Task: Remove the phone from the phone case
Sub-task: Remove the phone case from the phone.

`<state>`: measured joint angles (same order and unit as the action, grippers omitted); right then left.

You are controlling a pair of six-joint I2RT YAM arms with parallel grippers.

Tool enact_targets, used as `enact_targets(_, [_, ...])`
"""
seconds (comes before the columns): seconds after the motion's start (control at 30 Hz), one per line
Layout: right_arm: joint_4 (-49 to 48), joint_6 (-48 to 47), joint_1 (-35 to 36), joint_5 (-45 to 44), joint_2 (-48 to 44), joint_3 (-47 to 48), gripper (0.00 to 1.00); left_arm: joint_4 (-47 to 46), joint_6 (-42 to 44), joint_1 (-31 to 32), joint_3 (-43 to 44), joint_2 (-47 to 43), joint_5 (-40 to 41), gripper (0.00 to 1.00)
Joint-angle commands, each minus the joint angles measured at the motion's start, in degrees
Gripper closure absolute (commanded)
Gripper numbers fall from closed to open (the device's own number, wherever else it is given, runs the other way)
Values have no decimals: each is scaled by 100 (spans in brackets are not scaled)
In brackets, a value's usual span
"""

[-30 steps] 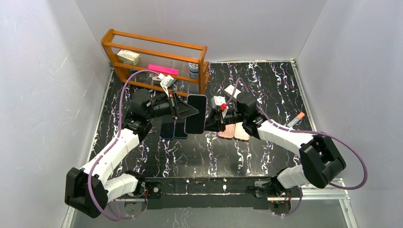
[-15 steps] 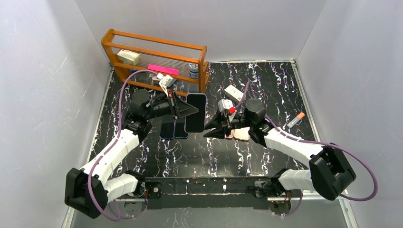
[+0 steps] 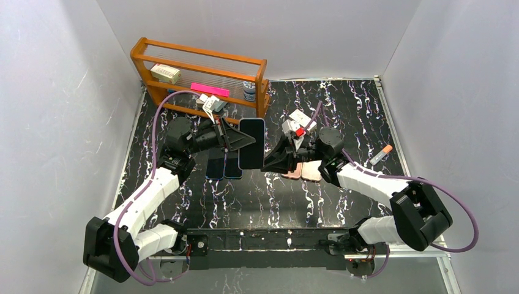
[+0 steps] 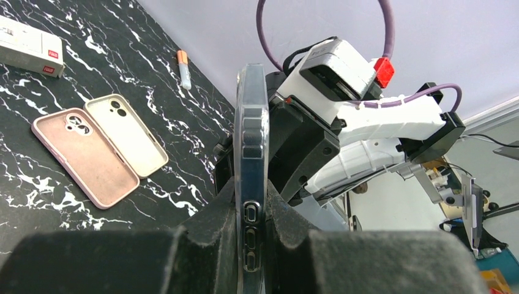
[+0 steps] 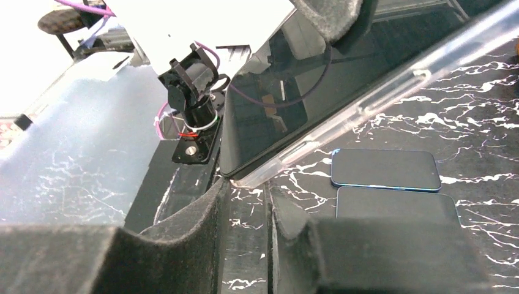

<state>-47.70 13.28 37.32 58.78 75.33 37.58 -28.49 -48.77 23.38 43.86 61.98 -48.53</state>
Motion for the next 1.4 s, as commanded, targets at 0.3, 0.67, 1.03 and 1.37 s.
enact_targets(0.3, [-1264,1319,-433,-763,432,-37,74,-758,-813,115,-158,-370,-201,100])
enact_targets(0.67, [-1873,2115,-485,-1254,675,-58,72,-1204,-1267,386,-312,-458,-14,100])
enact_targets(1.03, [-2985,3394,-486,-1511,619,-98,61,-1459,-1266,617,-656,-282,356,100])
enact_targets(1.37, [-3526,4074,-489,-1620,952,47,62,-1668,-1222,1116,-698,32,625,100])
